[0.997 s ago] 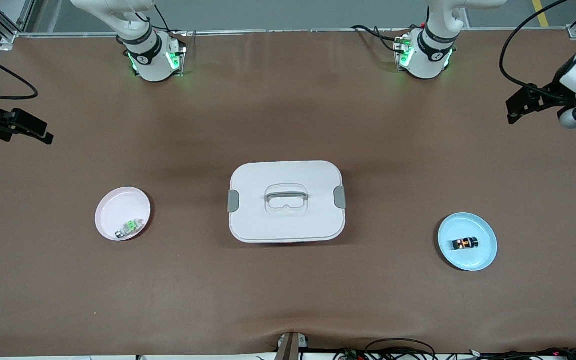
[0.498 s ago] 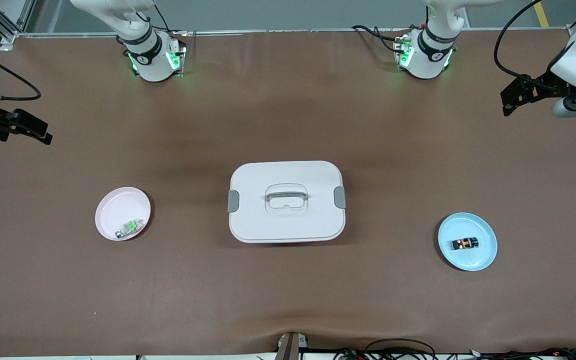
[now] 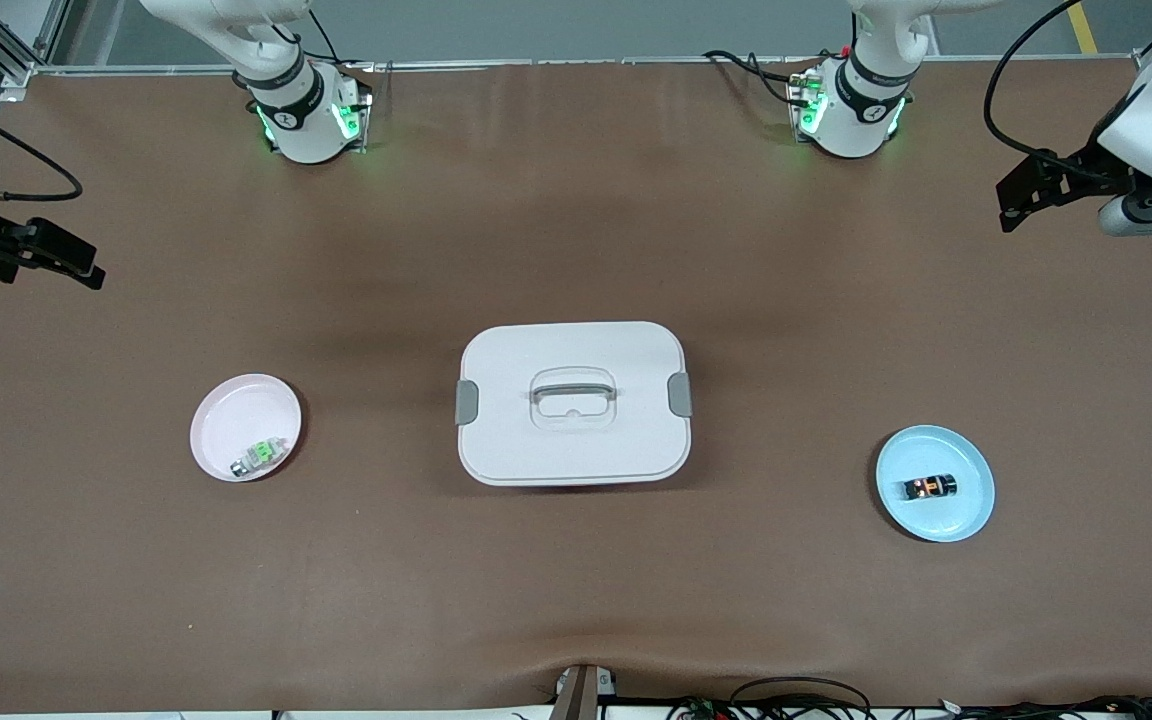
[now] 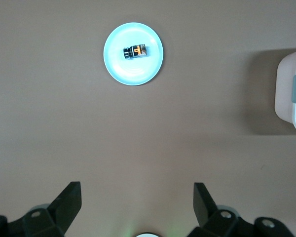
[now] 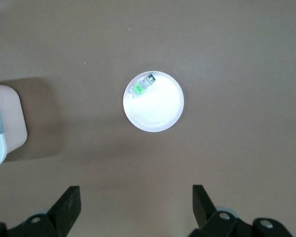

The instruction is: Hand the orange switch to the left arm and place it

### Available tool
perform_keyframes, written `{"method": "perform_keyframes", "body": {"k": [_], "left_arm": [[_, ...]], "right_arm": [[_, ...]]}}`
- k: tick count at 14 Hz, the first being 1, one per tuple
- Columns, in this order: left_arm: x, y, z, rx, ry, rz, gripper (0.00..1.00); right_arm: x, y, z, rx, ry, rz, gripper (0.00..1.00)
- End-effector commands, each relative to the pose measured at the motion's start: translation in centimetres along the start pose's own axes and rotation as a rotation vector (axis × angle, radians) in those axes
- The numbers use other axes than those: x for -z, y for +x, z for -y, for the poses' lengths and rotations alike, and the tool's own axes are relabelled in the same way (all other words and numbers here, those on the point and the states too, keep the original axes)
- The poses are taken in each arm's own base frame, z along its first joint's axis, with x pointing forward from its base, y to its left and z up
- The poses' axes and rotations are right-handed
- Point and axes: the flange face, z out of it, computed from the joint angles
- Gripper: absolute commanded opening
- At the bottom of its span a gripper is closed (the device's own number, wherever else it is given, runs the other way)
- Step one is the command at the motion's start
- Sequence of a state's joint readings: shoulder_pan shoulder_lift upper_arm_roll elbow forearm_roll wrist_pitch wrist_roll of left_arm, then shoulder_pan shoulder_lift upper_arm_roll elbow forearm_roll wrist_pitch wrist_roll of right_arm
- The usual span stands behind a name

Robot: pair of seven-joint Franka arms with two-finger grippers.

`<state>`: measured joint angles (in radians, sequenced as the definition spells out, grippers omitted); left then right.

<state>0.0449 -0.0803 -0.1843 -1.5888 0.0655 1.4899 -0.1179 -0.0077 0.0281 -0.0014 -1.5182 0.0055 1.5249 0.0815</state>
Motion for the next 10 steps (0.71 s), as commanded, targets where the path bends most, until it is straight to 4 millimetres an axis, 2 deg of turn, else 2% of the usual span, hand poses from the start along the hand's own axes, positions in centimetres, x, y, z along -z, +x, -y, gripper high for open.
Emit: {"method": "perform_keyframes", "body": {"k": [1,5,10], "left_arm": [[-0.3,0.1,0.1,-0.006,-0.015,0.002,1.0],[-1.0,0.6,-0.2,-0.008,-0.035,0.012,1.0],[0.0,1.2,0.6,0.003,-0.04,-0.011,1.0]], "right_arm": [[0.8,-0.7,0.0,0.006,-0.007,-0.022,1.0],[1.1,-0.8,0.1,0.007,-0.005,-0.028,1.0],[1.5,-0.8,0.5,0.003,-0.001,-0.038,1.0]]}}
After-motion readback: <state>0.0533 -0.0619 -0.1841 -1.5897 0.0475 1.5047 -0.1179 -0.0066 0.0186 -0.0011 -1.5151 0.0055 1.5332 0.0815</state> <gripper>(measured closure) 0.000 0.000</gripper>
